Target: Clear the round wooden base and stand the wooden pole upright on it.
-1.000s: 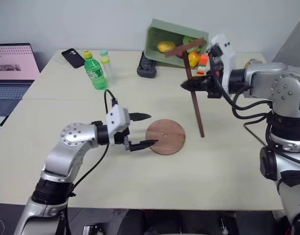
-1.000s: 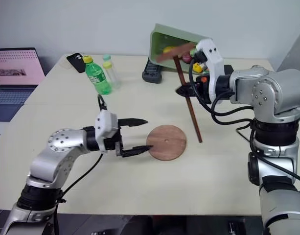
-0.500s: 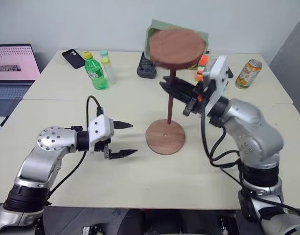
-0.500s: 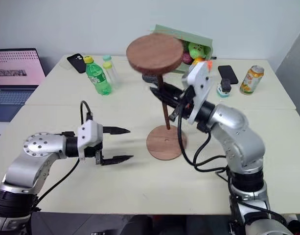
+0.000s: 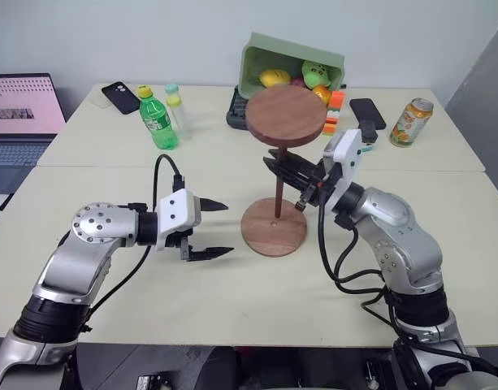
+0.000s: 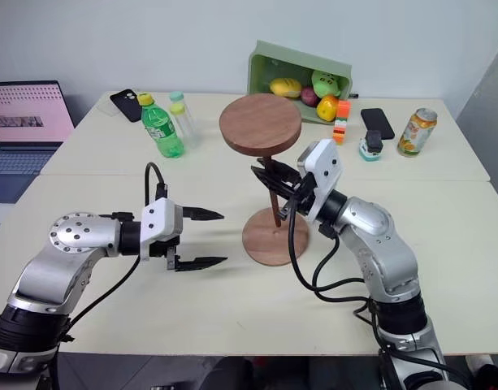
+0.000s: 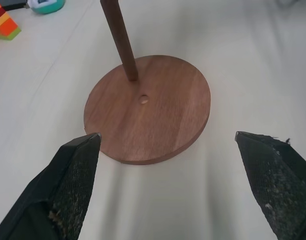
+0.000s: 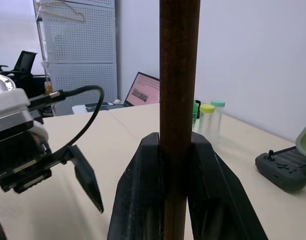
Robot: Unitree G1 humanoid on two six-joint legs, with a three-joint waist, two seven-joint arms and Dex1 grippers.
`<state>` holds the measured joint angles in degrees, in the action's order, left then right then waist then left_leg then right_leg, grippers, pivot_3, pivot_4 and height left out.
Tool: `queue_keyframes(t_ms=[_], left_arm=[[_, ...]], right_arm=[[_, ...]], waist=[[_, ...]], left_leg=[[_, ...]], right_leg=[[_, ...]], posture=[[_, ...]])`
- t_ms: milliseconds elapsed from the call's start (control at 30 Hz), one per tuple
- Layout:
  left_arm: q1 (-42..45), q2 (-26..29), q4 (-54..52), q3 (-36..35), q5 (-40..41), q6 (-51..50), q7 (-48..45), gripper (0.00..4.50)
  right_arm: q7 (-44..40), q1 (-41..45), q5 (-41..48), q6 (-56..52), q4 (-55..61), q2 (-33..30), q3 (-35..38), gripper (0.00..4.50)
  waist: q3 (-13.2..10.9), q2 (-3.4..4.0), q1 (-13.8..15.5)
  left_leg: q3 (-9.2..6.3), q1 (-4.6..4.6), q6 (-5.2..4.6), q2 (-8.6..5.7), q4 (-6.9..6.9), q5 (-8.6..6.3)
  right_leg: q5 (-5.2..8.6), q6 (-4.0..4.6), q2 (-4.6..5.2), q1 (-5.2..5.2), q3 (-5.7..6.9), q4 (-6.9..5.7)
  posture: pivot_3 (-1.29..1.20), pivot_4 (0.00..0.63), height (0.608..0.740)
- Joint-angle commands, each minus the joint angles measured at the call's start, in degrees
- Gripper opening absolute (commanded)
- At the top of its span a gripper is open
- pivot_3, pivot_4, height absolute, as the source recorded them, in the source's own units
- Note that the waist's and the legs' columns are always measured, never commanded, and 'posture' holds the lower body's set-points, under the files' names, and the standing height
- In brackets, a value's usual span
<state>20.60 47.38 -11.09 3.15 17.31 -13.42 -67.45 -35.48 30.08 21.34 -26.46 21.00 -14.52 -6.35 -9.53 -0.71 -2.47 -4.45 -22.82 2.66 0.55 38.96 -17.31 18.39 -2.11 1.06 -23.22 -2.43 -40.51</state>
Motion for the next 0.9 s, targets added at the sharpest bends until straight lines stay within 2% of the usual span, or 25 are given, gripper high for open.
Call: queue_keyframes(t_ms=[33,900], left_arm=[[0.6,0.1,-0.3,-0.1,-0.2,0.8,-0.1,4.5],[-0.2,0.4,0.6,-0.8,-0.7,2.1,-0.6,4.5]], right_arm=[[-0.1,-0.2,0.1,2.2,0.8,0.3,-0.4,0.24],[-1.8,-2.9,-3.4,9.6,-4.7,0.0,-4.5,0.24]], waist=[[0.0,0.0,0.0],[0.0,0.0,0.0]], left_leg=[[0.0,0.0,0.0,0.0,0.0,0.0],[-0.01,0.01,0.01,0.0,0.01,0.0]], right_leg=[[0.0,0.0,0.0,0.0,0.01,0.0],[0.0,0.0,0.0,0.0,0.01,-0.02]], posture=[[0.0,0.15,0.74],[0.0,0.15,0.74]])
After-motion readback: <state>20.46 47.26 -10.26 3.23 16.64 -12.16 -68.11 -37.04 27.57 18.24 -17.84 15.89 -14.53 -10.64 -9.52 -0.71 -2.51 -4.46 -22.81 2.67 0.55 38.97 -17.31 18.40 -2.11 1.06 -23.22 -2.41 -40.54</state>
